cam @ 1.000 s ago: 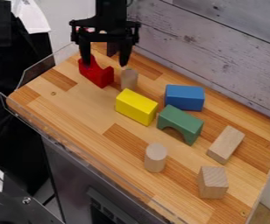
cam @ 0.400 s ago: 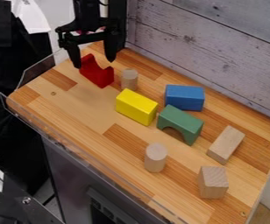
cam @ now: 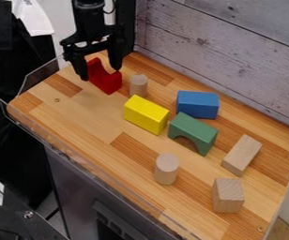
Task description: Put the red arch on top of the yellow rectangular block
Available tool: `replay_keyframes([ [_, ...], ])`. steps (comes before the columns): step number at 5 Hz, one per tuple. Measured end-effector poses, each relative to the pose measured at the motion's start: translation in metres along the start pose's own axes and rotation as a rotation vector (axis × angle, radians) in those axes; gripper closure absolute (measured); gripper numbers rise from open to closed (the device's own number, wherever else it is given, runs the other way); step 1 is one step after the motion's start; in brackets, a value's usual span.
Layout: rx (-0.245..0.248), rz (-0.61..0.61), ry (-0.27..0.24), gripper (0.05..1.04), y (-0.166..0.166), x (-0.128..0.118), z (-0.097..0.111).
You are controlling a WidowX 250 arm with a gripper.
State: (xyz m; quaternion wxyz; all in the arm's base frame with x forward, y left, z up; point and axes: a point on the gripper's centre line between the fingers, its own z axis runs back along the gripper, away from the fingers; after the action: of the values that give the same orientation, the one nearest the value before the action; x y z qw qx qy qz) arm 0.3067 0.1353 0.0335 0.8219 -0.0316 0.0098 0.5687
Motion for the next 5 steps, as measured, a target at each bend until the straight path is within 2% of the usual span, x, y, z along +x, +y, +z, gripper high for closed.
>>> replay_keyframes([
  [1,-0.021,0.022,0.006,0.085,-0.010,-0.001,-0.006],
  [2,0.023,0.036,0.021,0.085,-0.012,-0.001,-0.016],
  [5,0.060,0.038,0.032,0.085,-0.014,0.005,-0.024],
])
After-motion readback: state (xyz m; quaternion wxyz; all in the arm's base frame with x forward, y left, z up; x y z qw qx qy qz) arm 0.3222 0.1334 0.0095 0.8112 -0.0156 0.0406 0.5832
